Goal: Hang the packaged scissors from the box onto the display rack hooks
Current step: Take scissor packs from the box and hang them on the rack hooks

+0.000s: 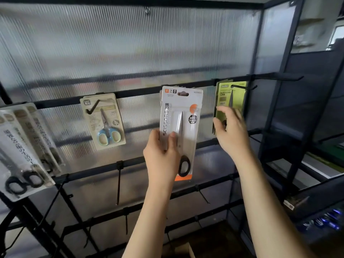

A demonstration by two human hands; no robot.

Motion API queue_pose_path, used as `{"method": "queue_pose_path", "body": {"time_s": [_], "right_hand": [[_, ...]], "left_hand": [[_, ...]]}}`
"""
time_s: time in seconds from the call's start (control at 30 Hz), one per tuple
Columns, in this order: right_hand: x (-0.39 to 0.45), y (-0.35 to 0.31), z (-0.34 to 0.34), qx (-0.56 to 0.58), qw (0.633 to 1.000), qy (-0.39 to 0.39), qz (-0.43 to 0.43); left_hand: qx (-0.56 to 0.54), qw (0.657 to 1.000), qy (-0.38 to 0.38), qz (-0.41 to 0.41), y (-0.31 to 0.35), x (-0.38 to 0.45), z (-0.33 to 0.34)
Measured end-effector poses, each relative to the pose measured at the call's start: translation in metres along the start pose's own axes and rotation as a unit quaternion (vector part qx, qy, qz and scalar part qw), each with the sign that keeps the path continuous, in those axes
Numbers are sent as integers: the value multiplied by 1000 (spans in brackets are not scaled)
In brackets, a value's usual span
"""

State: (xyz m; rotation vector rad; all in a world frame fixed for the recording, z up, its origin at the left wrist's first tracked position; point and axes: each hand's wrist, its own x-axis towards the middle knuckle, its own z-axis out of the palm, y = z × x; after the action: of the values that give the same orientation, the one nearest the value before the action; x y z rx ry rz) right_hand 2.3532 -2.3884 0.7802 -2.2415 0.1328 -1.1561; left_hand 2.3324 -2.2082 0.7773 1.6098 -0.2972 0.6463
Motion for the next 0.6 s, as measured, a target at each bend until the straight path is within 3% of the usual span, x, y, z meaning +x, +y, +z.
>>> {"method": "queue_pose_path", "body": {"time_s": [0.27,0.6], "right_hand": [[-34,22,-8,-25,1000,-5,13],[-44,28,3,-31,999,-21,17]], "left_hand": [[56,998,8,4,-1,9,21],[36,999,18,-10,-8,7,29]]}}
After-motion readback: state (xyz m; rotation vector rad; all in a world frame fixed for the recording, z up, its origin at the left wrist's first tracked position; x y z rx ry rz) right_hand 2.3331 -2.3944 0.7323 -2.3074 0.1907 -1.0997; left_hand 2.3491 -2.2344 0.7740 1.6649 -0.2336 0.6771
